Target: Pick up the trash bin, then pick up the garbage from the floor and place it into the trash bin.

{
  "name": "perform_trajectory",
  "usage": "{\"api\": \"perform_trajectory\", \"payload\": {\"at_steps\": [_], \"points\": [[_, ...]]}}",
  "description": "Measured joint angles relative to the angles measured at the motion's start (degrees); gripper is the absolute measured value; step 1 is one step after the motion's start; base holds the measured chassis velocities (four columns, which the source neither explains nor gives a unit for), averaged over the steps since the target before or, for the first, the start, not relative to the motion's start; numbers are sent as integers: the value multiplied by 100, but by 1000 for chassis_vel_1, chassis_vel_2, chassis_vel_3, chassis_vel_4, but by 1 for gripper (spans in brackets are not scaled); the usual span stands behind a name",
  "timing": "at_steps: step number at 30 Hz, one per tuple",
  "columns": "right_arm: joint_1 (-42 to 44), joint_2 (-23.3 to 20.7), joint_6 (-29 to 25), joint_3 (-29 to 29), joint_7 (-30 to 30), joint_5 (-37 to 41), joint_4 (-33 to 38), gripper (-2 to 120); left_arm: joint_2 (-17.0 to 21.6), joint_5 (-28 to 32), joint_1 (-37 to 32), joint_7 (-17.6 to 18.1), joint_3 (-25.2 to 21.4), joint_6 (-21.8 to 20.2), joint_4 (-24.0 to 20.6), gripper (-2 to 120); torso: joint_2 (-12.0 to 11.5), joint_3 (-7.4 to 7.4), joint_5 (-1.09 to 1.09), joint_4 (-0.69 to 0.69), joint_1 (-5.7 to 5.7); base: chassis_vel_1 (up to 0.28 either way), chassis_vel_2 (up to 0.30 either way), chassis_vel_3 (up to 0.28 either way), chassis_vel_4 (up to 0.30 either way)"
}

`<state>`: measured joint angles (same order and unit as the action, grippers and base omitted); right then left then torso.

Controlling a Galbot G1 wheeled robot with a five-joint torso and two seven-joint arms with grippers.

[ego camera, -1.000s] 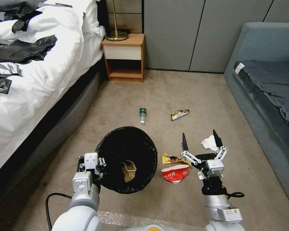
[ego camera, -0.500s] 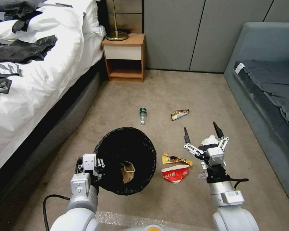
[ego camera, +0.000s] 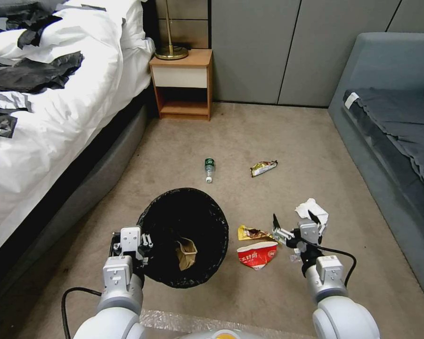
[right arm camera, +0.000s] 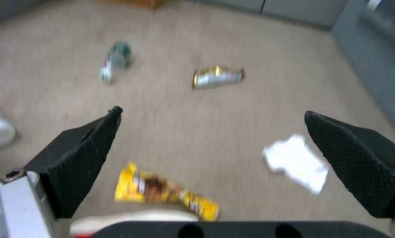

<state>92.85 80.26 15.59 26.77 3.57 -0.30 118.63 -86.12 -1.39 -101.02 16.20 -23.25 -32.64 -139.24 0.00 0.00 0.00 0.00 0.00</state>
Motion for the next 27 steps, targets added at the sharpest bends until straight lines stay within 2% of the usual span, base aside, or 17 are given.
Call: {"api": "perform_trajectory", "payload": {"at_steps": [8,18,27], "points": [[-117,3,149,-26,-160,77,-660,100,10,-4,4,0,-1,17,10,1,0,0,0,0,0,0,0,0,0],[-188,30,208,-63,-151,75,-1085,100,8,-20,22,-1,-1,77,61,1,0,0,0,0,0,0,0,0,0],[-473,-18,-98,5,-326,72,-1747,100,-11,-42,6,2,5,106,81,1,0,0,0,0,0,0,0,0,0]]}}
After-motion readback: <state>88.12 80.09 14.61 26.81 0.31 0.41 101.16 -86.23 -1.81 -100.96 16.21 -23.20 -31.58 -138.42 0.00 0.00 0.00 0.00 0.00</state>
